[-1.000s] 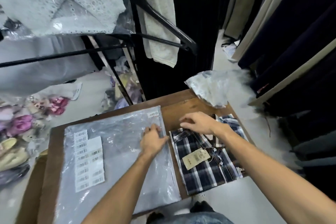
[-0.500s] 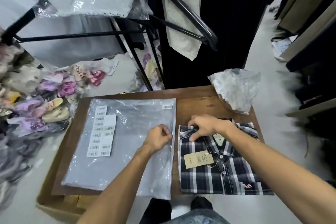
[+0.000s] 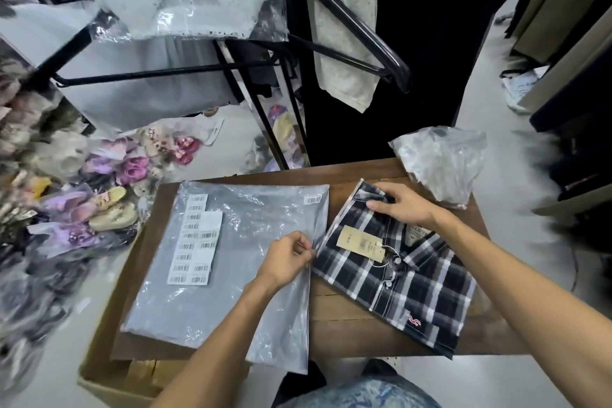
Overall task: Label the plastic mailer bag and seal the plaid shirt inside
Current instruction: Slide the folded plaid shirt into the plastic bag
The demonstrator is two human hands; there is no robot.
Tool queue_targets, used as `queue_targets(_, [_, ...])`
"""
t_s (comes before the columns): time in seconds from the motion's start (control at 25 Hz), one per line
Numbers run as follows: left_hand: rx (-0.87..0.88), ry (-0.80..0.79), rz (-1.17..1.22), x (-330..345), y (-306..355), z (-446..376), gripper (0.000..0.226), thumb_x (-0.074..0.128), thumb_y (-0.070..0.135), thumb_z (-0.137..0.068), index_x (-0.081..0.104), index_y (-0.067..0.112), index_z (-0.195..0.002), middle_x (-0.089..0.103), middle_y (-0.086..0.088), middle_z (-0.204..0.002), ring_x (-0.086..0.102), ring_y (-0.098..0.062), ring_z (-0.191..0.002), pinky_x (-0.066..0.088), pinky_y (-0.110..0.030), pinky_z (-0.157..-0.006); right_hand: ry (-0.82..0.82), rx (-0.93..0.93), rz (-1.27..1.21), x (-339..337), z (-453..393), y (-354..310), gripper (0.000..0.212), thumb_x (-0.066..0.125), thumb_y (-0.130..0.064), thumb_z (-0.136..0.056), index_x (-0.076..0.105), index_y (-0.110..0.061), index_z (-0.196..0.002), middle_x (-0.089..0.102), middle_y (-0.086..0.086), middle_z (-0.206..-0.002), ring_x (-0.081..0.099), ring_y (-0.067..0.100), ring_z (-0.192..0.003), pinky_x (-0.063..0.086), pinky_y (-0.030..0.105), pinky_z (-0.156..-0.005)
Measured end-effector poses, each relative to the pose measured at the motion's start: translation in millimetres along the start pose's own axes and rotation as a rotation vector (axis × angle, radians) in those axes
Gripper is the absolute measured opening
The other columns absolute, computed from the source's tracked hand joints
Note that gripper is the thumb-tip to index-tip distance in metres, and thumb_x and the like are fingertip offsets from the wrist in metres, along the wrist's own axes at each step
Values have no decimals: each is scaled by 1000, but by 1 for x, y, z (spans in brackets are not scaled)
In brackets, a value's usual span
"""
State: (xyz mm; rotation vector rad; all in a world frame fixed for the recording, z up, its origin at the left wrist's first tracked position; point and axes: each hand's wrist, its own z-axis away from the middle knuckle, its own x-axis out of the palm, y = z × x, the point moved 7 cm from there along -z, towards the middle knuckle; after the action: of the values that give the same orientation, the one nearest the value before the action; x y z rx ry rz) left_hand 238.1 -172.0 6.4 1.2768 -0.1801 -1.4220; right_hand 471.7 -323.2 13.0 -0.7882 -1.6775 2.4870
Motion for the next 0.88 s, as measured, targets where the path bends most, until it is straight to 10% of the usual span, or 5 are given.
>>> queue_targets(0.2, [-1, 29, -46, -13, -6, -2, 7, 72, 11, -88, 65, 11, -84, 75, -11, -81, 72, -23, -76, 55, -22, -70, -114, 5, -94, -1, 11, -15, 15, 68, -25, -95, 70, -27, -110, 70, -21, -91, 65, -1, -87, 48, 20, -86])
queue_targets(0.68, [12, 124, 125, -28, -5, 7, 6, 65, 10, -94, 63, 11, -88, 68, -3, -78, 64, -11, -70, 53, -21, -68, 95, 95, -309, -5, 6, -23, 22, 66, -24, -97, 69, -20, -119, 72, 16, -114, 70, 34, -106, 60, 26, -79])
queue_targets(0.88, [54, 92, 149, -17, 9, 9, 5, 64, 13, -96, 61, 10, -93, 68, -4, -85, 62, -13, -76, 56, -34, -74, 3, 215, -222, 57, -16, -27, 19, 65, -29, -97, 65, -20, -114, 75, 9, -108, 75, 22, -95, 58, 45, -95])
